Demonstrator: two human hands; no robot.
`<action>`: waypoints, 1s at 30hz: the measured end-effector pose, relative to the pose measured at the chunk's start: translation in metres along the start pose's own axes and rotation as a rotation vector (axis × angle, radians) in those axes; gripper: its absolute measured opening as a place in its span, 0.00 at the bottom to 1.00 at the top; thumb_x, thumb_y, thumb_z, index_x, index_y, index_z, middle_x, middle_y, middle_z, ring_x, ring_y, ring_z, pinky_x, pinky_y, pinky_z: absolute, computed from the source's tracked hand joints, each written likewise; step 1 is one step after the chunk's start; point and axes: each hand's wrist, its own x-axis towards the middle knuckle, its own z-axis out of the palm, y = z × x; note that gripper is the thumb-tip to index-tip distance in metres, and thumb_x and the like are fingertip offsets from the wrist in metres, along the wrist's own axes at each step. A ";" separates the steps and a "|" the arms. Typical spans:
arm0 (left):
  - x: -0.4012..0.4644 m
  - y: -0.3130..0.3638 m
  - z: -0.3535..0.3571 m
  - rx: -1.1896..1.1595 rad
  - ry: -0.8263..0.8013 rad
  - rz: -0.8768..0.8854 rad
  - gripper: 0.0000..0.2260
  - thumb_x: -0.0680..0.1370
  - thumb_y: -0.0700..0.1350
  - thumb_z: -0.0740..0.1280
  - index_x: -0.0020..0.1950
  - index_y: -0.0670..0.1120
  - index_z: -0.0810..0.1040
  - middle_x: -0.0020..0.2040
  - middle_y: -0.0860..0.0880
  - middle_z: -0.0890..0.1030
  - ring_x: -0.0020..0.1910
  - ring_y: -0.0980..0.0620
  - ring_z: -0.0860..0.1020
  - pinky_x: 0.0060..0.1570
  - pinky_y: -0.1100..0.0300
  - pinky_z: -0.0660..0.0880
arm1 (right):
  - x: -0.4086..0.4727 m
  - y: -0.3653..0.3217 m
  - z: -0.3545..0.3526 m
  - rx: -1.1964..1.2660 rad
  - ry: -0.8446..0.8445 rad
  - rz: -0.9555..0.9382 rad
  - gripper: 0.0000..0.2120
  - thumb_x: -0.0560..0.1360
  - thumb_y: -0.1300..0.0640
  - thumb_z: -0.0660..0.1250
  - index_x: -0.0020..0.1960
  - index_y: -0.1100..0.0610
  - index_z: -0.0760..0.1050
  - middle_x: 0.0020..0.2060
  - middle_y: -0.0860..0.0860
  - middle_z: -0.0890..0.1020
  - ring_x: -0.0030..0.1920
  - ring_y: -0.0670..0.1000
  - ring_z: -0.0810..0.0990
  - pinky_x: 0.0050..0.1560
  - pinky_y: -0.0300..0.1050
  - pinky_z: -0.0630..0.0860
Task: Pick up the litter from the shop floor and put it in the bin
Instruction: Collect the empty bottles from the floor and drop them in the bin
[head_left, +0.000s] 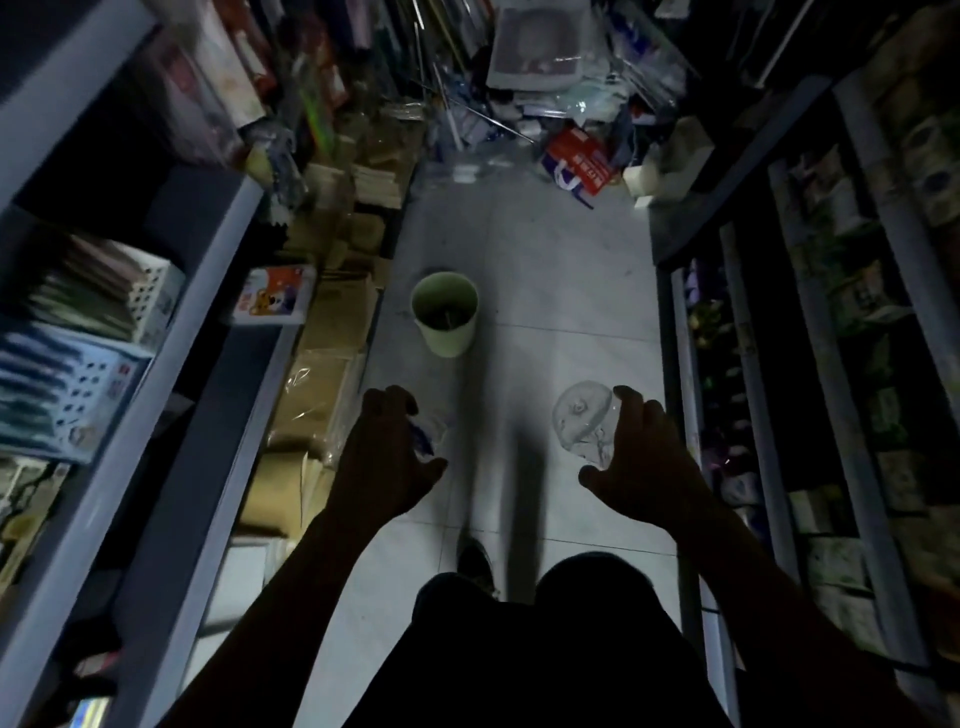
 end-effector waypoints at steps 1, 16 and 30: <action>0.005 0.003 -0.001 0.013 0.008 0.009 0.36 0.61 0.46 0.85 0.61 0.43 0.69 0.58 0.44 0.70 0.45 0.51 0.76 0.40 0.61 0.73 | 0.001 -0.001 -0.001 -0.004 -0.020 -0.009 0.55 0.59 0.37 0.73 0.76 0.58 0.53 0.61 0.59 0.70 0.61 0.60 0.71 0.58 0.58 0.76; 0.257 0.040 0.018 0.029 -0.021 0.077 0.31 0.67 0.44 0.81 0.65 0.42 0.71 0.58 0.43 0.73 0.50 0.53 0.73 0.42 0.70 0.65 | 0.215 0.033 -0.043 0.151 0.025 0.149 0.50 0.63 0.47 0.77 0.78 0.58 0.56 0.60 0.57 0.66 0.60 0.58 0.70 0.51 0.46 0.71; 0.379 0.008 -0.015 -0.044 0.144 -0.360 0.30 0.69 0.49 0.79 0.65 0.50 0.67 0.56 0.54 0.68 0.47 0.55 0.72 0.36 0.70 0.64 | 0.442 -0.045 -0.068 0.063 -0.295 -0.103 0.48 0.70 0.36 0.71 0.78 0.53 0.51 0.63 0.55 0.67 0.61 0.57 0.74 0.52 0.49 0.75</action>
